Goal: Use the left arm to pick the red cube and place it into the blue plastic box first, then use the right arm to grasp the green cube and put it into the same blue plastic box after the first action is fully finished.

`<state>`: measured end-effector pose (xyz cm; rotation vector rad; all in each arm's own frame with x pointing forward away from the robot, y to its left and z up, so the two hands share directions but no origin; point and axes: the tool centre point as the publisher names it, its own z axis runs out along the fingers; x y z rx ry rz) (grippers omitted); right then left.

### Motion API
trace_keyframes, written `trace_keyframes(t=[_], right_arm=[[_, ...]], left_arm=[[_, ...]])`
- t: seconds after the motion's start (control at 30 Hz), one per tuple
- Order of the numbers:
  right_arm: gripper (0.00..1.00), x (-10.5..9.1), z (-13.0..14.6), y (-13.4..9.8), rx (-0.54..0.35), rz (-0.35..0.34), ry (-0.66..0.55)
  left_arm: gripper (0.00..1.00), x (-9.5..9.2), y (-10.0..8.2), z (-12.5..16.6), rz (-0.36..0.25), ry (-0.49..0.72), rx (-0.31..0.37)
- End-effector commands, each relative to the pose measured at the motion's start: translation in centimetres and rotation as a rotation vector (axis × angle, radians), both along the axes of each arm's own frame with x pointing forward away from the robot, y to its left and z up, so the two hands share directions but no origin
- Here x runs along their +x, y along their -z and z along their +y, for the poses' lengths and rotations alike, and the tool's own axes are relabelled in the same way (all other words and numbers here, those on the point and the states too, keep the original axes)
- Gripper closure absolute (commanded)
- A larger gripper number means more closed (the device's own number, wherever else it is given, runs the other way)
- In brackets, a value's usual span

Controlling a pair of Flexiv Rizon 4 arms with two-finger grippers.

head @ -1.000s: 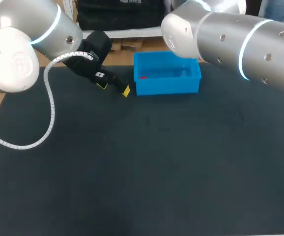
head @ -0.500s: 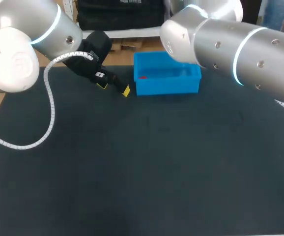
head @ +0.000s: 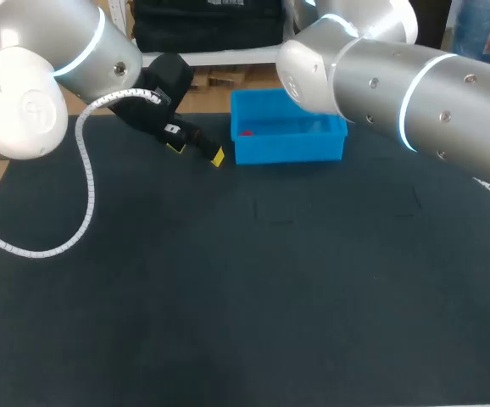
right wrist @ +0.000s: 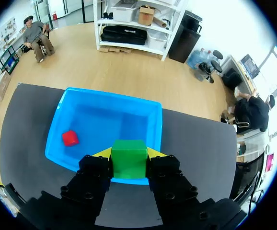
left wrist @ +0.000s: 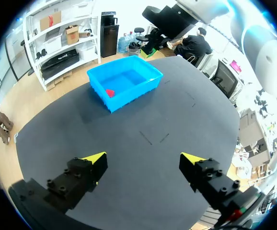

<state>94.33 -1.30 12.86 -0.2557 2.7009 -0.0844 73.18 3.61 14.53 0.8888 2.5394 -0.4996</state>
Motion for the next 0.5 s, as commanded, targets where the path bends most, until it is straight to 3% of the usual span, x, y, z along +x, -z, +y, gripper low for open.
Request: trace_keyframes(t=[0.03,0.27,0.3,0.33,0.37,0.5], right_arm=[[1.0,0.79,-0.01,0.51,0.003,0.003,0.002],[1.0,0.97,-0.25,0.88,0.011,0.002,0.0],[0.84,1.0,-0.26,0.9,0.01,0.002,0.0],[0.56,1.03,-0.28,0.93,0.01,0.003,0.0],[0.0,1.1,-0.31,0.99,0.009,0.003,0.0],[0.0,1.19,-0.36,1.07,0.001,0.003,-0.001]], left_arm=[[0.0,-0.05,0.02,0.11,-0.002,0.002,-0.004],[0.0,-0.05,0.02,0.11,-0.002,0.002,-0.004],[0.0,-0.05,0.02,0.11,-0.002,0.002,-0.004],[0.0,-0.05,0.02,0.11,-0.002,0.002,-0.004],[0.0,-0.05,0.02,0.11,-0.002,0.002,-0.004],[0.0,-0.05,0.02,0.11,-0.002,0.002,-0.004]])
